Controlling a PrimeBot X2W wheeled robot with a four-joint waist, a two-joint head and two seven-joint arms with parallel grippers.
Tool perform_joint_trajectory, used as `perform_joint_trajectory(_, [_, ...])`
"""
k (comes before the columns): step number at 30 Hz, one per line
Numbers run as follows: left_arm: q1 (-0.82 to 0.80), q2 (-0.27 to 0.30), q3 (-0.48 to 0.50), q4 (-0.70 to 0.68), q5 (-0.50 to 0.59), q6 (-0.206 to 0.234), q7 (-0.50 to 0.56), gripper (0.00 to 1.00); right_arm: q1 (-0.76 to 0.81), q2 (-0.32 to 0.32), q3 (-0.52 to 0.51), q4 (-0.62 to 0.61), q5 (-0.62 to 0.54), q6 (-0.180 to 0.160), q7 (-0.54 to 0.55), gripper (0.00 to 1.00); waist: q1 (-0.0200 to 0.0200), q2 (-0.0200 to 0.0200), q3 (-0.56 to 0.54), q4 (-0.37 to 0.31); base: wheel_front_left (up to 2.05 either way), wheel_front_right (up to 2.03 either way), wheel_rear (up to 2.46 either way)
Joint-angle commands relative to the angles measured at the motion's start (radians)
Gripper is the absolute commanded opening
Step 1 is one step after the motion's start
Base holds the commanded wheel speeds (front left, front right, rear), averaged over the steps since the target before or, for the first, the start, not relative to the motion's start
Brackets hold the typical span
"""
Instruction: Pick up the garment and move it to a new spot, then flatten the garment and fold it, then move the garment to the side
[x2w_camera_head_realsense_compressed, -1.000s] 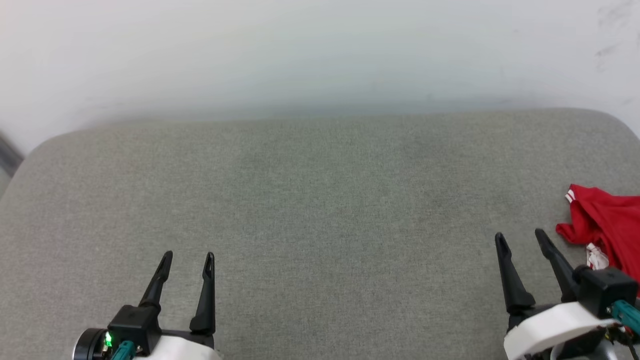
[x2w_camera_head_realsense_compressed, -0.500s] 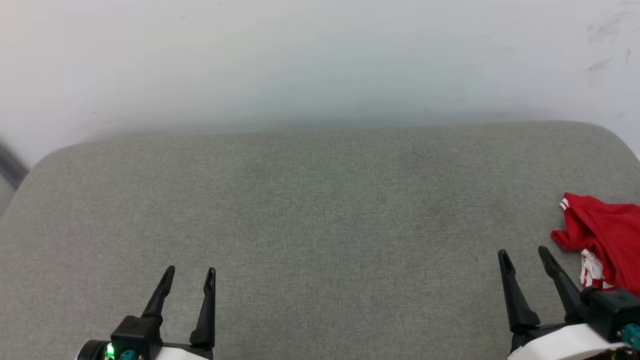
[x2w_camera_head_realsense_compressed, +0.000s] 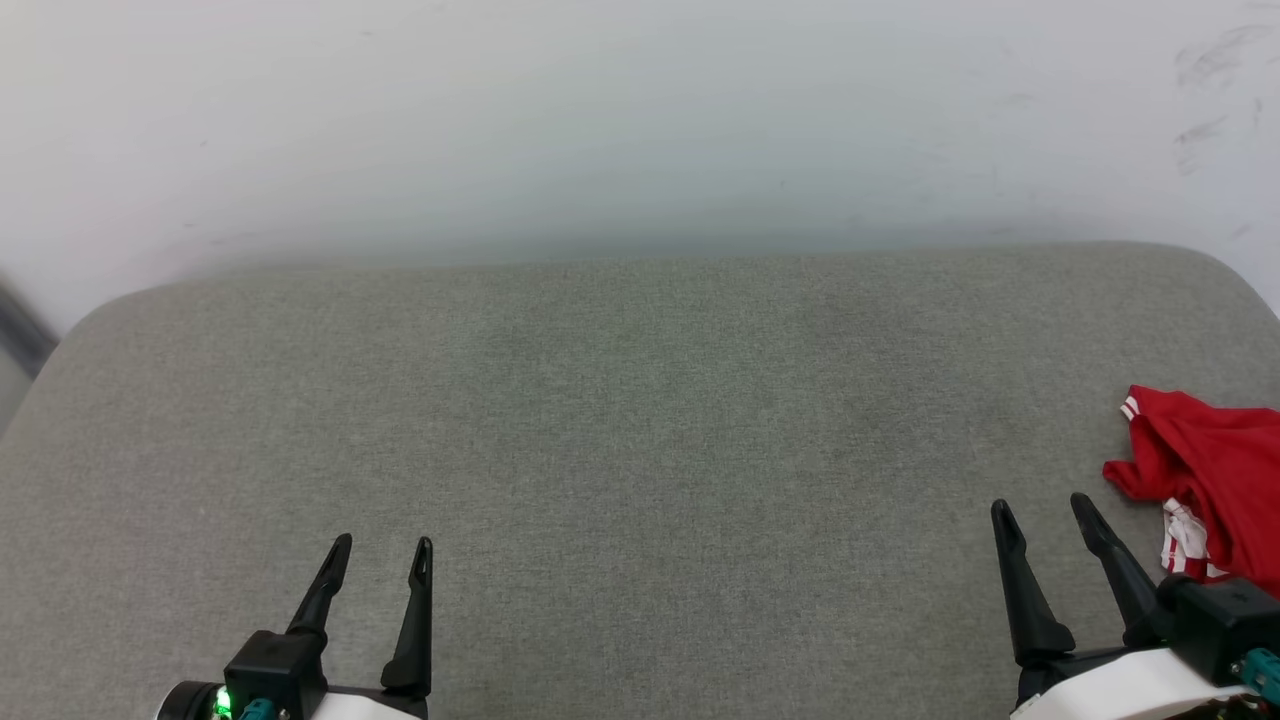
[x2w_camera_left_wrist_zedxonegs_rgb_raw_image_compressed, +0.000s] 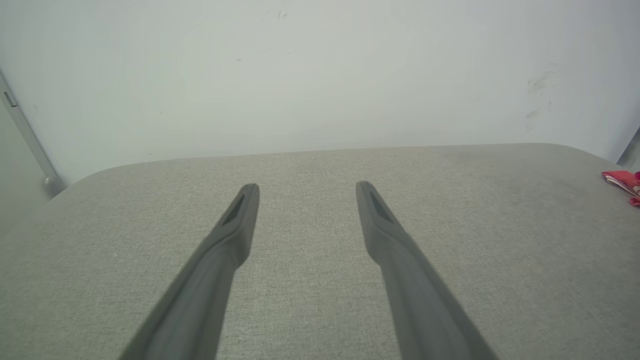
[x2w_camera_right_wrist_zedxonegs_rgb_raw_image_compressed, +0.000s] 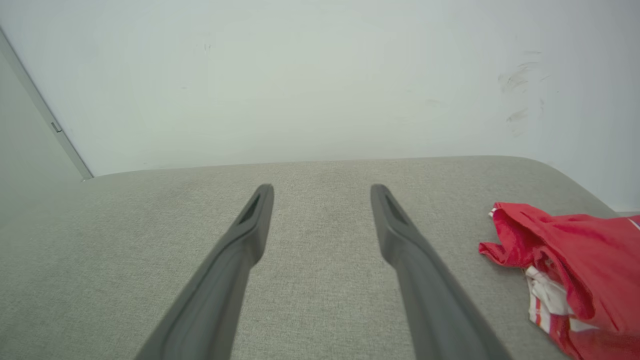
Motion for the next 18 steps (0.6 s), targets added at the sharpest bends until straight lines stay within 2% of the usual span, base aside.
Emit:
perform_joint_trajectory(1, [-0.010,-0.003,0.004,0.002,0.008,-0.006,-0.002,1.00,0.001,0.004,0.003,0.002,0.001,-0.001,-0.004,1.00,0.0000,-0.0001,0.002,0.000,0.00,0.00,0.00])
perform_joint_trajectory(12, [-0.026,-0.011,0.021,0.007,0.013,-0.027,-0.002,1.00,0.003,0.004,0.010,0.006,0.015,0.000,-0.005,1.00,0.0000,-0.0001,0.007,0.000,0.00,0.00,0.00])
perform_joint_trajectory(13, [-0.016,-0.011,0.018,0.009,0.007,-0.025,0.000,0.00,0.000,0.000,0.010,0.005,0.013,0.000,-0.003,0.00,0.0001,-0.0001,0.007,0.000,0.00,0.00,0.00])
perform_joint_trajectory(18, [-0.012,-0.018,0.021,0.038,-0.044,-0.029,0.015,0.00,0.001,-0.001,0.014,0.033,0.065,0.000,-0.002,0.00,0.0001,-0.0001,0.007,0.000,0.00,0.00,0.00])
